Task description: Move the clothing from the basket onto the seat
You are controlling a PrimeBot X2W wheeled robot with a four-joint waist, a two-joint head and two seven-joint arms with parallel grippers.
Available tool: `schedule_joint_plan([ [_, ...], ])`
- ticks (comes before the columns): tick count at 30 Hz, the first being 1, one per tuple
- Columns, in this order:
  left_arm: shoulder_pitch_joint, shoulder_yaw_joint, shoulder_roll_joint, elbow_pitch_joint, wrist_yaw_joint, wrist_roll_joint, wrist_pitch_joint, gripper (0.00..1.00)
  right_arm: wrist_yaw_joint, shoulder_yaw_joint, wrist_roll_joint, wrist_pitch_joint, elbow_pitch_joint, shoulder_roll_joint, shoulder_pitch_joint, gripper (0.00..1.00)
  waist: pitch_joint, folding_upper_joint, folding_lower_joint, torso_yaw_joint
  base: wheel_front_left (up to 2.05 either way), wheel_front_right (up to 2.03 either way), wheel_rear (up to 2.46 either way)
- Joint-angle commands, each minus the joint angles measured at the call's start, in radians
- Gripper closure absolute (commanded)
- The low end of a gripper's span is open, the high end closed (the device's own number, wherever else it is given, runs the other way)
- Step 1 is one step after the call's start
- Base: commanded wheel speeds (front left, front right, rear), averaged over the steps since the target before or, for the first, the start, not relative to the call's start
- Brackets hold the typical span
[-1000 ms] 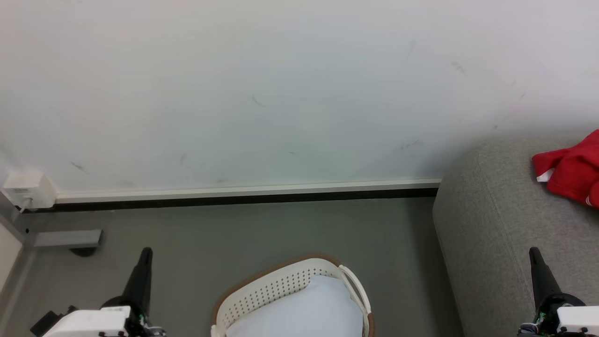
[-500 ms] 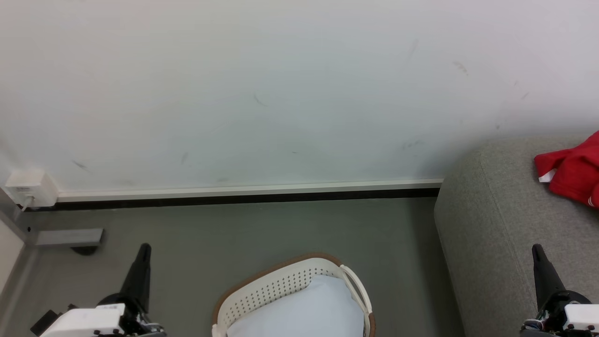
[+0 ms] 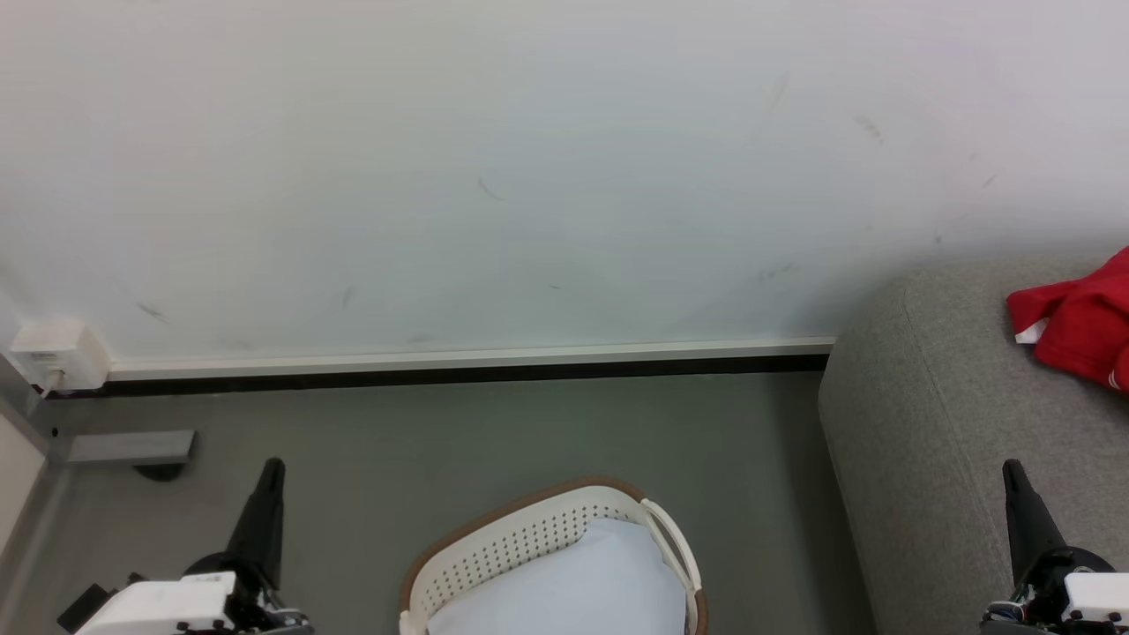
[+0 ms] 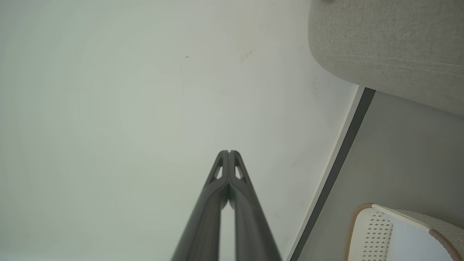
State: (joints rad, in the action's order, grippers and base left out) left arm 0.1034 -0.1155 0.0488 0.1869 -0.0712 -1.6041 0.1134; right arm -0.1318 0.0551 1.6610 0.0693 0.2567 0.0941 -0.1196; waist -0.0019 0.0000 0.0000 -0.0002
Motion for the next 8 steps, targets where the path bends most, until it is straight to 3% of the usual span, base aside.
schedule_joint_plan([
  [1,0.008,-0.003,0.002,-0.002,-0.005,-0.014,0.004,1.0,0.002,-0.001,0.009,-0.004,-0.005,0.007,-0.005,1.0,0.0,0.0,0.0,0.0,0.0,0.0,0.0],
  [8,0.007,-0.003,0.002,-0.002,-0.005,-0.014,0.004,1.0,0.002,-0.005,0.012,-0.008,-0.006,0.01,-0.005,1.0,0.0,0.0,0.0,0.0,0.0,0.0,0.0],
])
